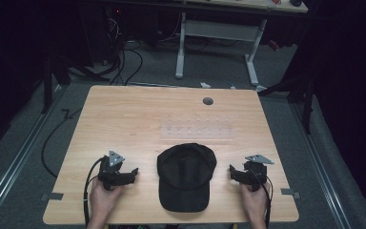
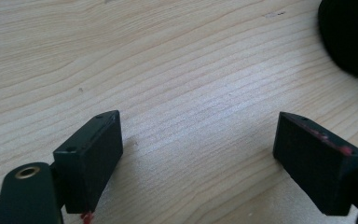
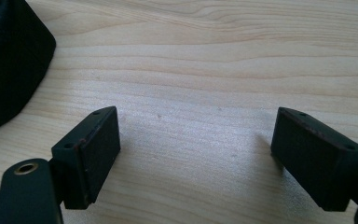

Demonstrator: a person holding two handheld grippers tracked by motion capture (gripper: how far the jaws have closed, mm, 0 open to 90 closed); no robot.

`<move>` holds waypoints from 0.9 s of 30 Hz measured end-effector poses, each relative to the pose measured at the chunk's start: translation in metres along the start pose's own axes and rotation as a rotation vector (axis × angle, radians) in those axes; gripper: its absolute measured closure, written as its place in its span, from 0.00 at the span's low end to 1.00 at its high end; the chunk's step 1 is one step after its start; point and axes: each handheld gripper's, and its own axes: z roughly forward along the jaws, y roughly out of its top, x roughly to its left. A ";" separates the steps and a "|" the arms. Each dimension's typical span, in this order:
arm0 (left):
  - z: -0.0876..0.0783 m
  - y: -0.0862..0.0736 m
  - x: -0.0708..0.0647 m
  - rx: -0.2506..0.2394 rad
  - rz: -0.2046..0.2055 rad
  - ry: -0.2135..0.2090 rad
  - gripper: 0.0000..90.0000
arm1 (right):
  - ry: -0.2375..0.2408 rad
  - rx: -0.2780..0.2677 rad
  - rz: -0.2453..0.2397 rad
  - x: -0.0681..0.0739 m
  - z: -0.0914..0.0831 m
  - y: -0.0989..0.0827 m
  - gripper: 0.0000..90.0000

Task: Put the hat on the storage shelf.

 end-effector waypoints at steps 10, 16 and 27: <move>0.000 0.000 0.000 0.000 -0.001 0.000 0.18 | 0.001 -0.001 -0.005 0.000 0.000 0.000 0.18; 0.000 0.000 0.000 -0.001 -0.001 0.003 0.19 | 0.010 0.002 -0.016 0.000 0.000 0.000 0.17; 0.000 0.000 0.000 -0.001 -0.001 0.004 0.19 | 0.020 -0.010 -0.024 0.002 -0.002 -0.001 0.24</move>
